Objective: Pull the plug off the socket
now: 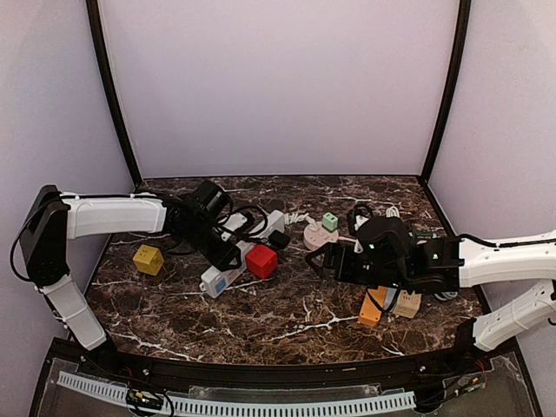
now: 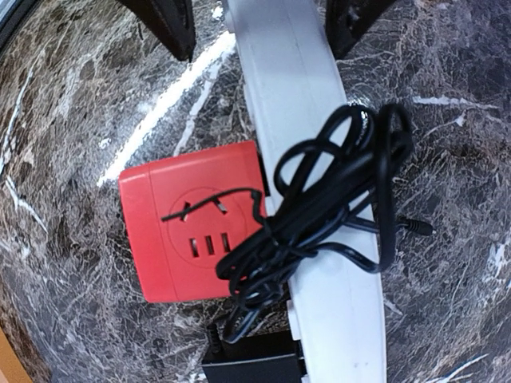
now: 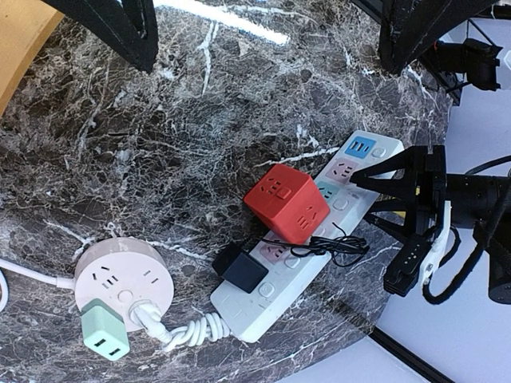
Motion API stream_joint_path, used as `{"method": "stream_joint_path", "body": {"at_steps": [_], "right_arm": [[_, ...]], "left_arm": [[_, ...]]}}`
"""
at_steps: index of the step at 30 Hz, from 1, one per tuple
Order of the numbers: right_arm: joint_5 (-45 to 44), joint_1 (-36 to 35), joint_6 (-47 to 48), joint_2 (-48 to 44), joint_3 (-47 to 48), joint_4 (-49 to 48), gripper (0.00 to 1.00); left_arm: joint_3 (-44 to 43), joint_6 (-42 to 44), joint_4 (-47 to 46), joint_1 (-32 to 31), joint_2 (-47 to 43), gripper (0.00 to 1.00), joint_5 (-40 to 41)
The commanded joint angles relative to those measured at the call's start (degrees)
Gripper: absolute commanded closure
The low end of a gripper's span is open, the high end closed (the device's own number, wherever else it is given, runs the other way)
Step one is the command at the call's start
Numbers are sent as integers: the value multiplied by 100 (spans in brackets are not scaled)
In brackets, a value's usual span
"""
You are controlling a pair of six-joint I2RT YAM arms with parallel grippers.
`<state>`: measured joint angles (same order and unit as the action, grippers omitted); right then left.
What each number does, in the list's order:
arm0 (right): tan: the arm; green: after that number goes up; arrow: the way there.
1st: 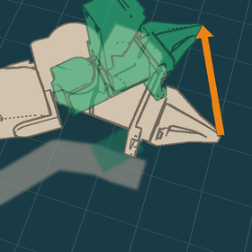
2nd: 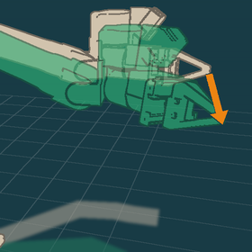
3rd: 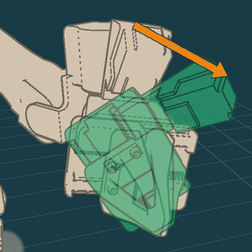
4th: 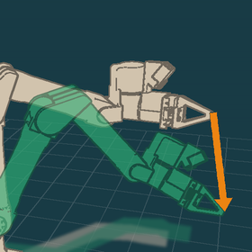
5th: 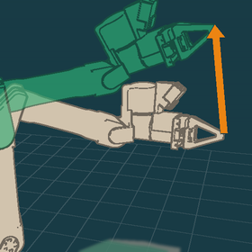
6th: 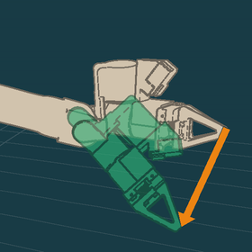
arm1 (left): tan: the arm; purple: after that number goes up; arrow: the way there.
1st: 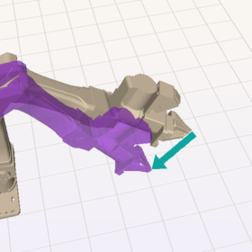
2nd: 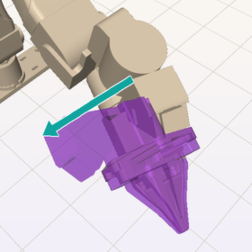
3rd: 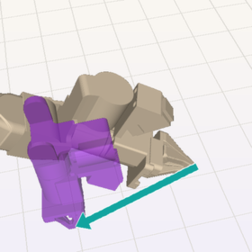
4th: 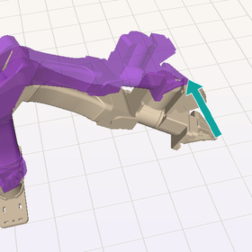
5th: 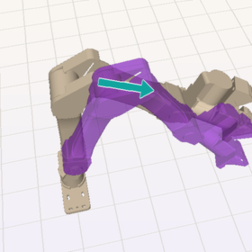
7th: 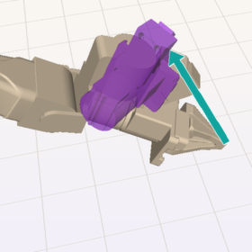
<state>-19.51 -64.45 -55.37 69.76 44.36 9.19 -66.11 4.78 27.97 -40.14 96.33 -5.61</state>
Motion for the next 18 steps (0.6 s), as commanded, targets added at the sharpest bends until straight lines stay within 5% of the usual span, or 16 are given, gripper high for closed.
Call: {"method": "stream_joint_path", "body": {"at_steps": [1, 9, 18], "right_arm": [[-48, 34, -43, -15, 118, 20, 10], [-22, 32, -52, 88, 156, 20, 10], [129, 29, -268, 135, -13, -292, 9]], "left_arm": [[-118, 71, 32, -35, 81, 50, 170], [-102, -22, 37, -35, 217, 61, 280], [-101, -267, 27, -38, 106, 99, 202]]}}
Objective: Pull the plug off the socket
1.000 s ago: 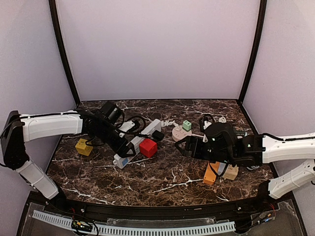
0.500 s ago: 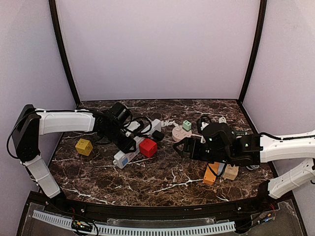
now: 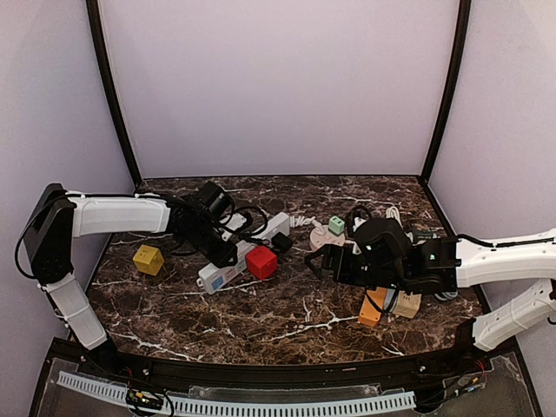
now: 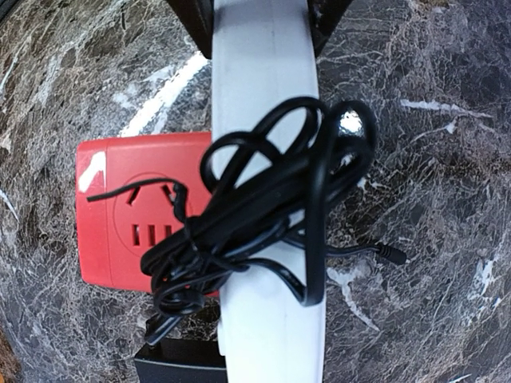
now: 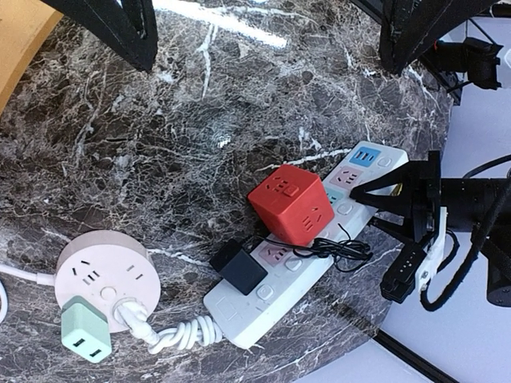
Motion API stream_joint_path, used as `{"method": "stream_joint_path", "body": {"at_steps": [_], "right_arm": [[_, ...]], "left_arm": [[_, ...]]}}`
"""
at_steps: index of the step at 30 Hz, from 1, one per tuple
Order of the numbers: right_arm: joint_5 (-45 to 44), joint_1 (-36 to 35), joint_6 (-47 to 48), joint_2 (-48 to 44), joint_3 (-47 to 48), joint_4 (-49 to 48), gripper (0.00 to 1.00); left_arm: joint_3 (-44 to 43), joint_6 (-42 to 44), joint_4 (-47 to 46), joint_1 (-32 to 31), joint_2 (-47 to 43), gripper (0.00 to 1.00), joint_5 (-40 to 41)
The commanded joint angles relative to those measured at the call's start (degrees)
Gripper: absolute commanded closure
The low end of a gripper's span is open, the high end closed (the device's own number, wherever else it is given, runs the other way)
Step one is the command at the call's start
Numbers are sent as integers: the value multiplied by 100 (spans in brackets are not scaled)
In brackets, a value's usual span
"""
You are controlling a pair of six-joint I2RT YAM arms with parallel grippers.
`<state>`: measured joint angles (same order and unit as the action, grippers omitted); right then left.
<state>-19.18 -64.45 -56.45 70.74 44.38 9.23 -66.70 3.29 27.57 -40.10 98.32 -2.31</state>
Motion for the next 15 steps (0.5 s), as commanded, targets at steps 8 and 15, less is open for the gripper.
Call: {"method": "stream_joint_path", "body": {"at_steps": [8, 15], "right_arm": [[295, -23, -506, 192, -123, -823, 4], [354, -45, -809, 497, -109, -1110, 1]], "left_arm": [[287, -578, -659, -42, -556, 99, -1490], [572, -944, -1329, -14, -900, 99, -2426]]}}
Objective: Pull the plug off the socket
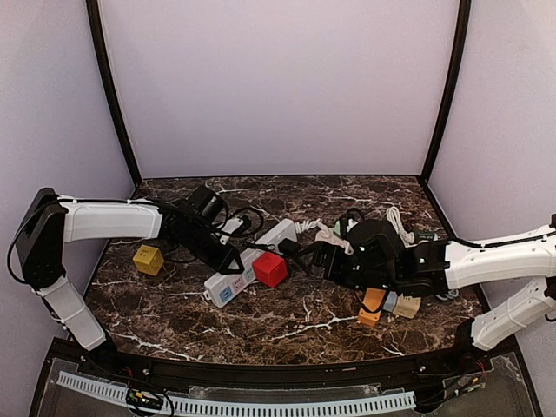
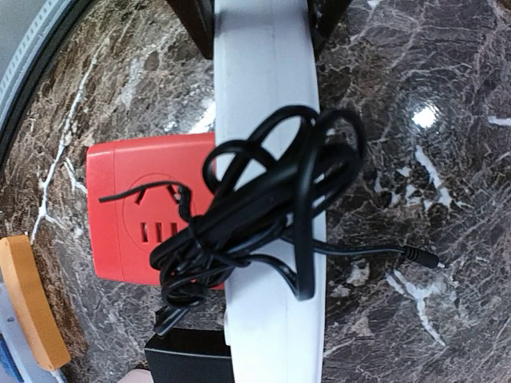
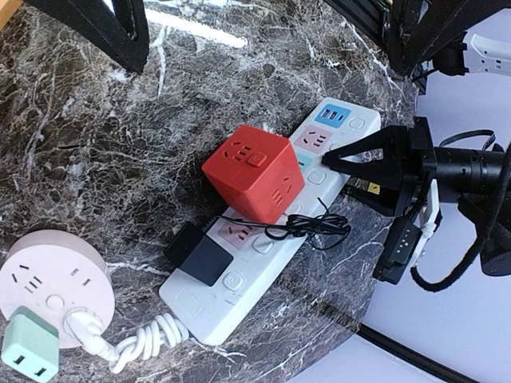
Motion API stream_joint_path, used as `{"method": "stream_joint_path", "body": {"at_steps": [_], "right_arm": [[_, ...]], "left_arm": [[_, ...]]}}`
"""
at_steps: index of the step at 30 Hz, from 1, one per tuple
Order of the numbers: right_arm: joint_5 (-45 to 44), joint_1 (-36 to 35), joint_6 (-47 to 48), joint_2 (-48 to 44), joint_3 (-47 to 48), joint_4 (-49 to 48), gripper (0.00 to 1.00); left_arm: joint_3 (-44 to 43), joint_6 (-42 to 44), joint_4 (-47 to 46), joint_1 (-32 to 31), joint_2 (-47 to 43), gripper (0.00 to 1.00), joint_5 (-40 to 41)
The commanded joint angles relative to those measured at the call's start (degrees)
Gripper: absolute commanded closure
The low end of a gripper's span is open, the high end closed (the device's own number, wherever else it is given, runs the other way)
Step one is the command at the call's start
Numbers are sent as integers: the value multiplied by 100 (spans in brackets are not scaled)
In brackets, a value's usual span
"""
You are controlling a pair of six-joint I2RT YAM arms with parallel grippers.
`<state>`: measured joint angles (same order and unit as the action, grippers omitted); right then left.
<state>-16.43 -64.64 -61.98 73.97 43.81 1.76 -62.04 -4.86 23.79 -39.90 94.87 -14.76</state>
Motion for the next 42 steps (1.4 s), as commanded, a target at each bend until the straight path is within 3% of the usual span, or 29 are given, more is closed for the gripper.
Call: {"method": "stream_joint_path", "body": {"at_steps": [1, 7, 15, 35, 38, 42], "right_arm": [[104, -27, -287, 216, -56, -415, 1], [274, -28, -543, 442, -98, -710, 3], [394, 31, -540, 915, 169, -923, 4], [539, 266, -466, 1415, 500, -1263, 5], [517, 282, -389, 1467, 560, -1253, 13], [459, 294, -280, 1534, 645, -1199, 15]], "left_arm": [[195, -245, -1041, -6, -596, 99, -1285], [462, -690, -1750, 127, -764, 99, -2189], [571, -824, -2135, 132, -777, 99, -2704], [618, -817, -2203, 134, -741, 99, -2896], [608, -815, -2203, 136, -739, 99, -2946], [608, -809, -2208, 132, -726, 99, -2968]]}}
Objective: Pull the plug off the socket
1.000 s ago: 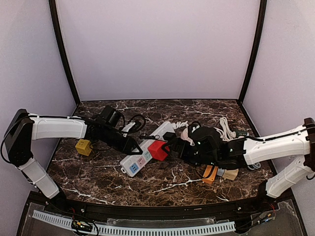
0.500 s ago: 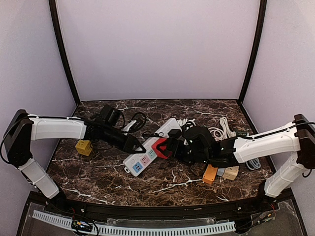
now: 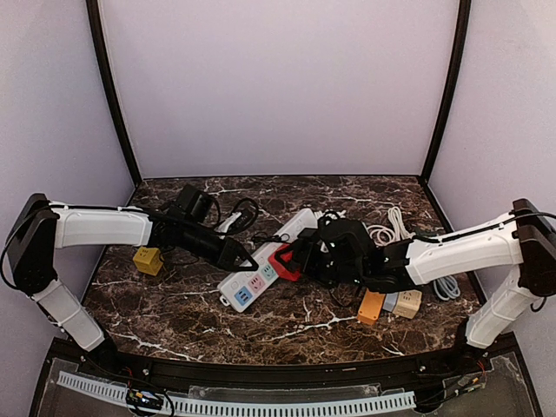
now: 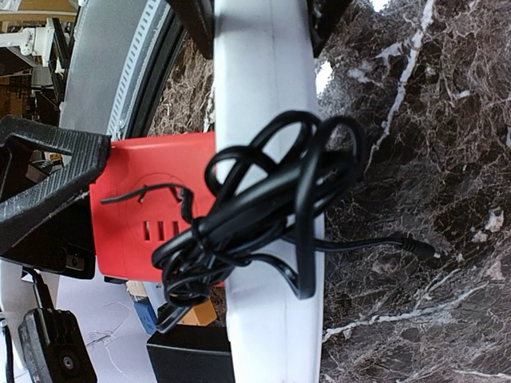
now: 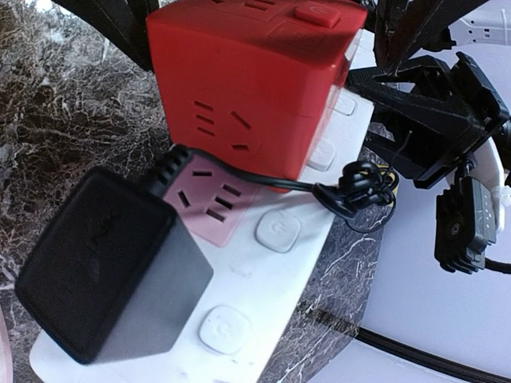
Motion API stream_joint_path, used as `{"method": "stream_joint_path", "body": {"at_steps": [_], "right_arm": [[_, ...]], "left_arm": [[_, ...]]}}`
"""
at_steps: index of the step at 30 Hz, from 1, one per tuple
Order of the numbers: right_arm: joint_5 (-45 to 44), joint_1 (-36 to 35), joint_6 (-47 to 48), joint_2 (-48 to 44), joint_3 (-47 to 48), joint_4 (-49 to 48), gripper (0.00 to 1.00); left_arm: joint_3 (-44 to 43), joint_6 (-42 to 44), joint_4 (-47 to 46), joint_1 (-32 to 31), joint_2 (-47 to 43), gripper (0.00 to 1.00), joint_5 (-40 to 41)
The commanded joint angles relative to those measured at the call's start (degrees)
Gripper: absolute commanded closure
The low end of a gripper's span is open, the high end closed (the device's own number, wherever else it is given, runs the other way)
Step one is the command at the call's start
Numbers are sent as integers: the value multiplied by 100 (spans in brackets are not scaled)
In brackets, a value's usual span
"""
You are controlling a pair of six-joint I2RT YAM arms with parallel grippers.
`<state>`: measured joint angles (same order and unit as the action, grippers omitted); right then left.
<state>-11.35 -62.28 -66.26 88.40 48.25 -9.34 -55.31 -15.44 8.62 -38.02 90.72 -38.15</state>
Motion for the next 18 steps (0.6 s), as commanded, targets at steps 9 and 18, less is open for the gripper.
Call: {"method": "stream_joint_path", "body": {"at_steps": [9, 18], "right_arm": [[-168, 64, 365, 257, 405, 258, 14], [-178, 62, 522, 379, 507, 410, 31]], "left_arm": [[-73, 260, -670, -56, -308, 99, -669], [-102, 310, -603, -54, -314, 99, -603]]}}
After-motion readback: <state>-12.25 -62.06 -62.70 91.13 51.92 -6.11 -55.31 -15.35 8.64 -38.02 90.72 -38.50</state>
